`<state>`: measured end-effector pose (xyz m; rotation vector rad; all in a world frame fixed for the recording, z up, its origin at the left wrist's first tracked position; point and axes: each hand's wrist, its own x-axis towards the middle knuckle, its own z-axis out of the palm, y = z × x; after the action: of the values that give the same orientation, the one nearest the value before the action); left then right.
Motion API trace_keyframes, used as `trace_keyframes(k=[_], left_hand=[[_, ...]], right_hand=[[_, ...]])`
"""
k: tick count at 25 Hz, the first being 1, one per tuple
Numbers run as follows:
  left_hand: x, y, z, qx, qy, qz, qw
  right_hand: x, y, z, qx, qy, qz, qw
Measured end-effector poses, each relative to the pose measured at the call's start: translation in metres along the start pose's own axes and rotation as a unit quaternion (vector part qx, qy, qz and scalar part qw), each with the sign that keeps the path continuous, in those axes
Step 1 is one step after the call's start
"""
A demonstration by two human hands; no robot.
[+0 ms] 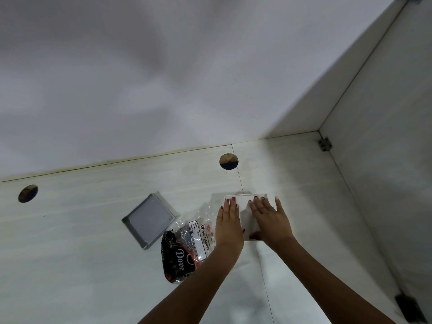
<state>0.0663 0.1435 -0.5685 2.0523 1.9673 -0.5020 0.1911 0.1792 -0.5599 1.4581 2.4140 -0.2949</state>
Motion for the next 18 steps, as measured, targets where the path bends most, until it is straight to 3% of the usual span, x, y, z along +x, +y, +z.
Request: trace_keyframes(k=[6, 12, 15, 18], left_hand=[[0.006, 0.001, -0.008, 0.125, -0.063, -0.006, 0.990], [-0.003, -0.011, -0.016, 0.061, -0.036, 0.036, 0.997], [-0.019, -0.010, -0.014, 0.072, -0.067, 0.029, 0.995], [-0.037, -0.005, -0.009, 0.017, -0.064, 0.017, 0.998]], right_hand=[[0.012, -0.006, -0.001, -0.039, -0.028, 0.008, 0.999], [0.005, -0.008, 0.000, -0.010, -0.023, 0.015, 1.000], [-0.015, -0.023, 0.008, 0.004, -0.023, 0.010, 1.000], [-0.037, -0.039, 0.015, 0.028, -0.008, -0.004, 1.000]])
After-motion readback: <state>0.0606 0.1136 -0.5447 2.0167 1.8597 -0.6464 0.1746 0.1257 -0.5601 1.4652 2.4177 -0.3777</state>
